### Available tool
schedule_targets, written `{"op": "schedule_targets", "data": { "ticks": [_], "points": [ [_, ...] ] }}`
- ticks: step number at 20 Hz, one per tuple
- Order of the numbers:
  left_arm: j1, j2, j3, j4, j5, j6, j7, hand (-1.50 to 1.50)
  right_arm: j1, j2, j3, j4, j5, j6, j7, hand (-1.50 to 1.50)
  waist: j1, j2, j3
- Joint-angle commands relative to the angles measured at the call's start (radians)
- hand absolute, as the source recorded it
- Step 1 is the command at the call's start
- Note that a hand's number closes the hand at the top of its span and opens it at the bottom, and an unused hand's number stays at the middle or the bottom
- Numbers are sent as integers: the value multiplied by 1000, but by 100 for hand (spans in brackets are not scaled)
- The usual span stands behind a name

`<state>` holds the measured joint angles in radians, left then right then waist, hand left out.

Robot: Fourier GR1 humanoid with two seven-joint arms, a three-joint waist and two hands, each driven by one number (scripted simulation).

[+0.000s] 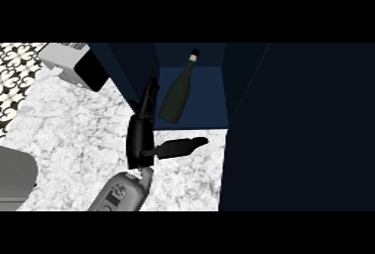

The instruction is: Pick up the wine, place it into the cabinet and close the cabinet

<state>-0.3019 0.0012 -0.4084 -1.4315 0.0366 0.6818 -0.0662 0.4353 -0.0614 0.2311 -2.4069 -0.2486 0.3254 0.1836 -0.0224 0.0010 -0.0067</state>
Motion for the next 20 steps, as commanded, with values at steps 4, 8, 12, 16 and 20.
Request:
{"op": "schedule_targets", "data": {
  "ticks": [4,8,12,16,20],
  "points": [
    [132,93,-62,-238,29,-143,-46,-150,67,-27,2,-165,30,-40,63,-150,21,-7,6],
    [244,164,-4,-257,90,-227,-136,-150,49,-62,-39,-185,6,-41,84,-150,21,-5,6],
    [252,223,35,-411,121,-272,-23,-150,-23,-85,-72,-180,-48,-62,155,-150,25,-4,6],
    [337,296,94,-437,260,-447,-113,-150,81,-159,-81,-163,-78,56,84,150,15,-5,6],
    [449,364,105,-516,324,-545,-132,150,59,-228,-23,-176,-14,128,103,150,27,-7,5]
  ]
}}
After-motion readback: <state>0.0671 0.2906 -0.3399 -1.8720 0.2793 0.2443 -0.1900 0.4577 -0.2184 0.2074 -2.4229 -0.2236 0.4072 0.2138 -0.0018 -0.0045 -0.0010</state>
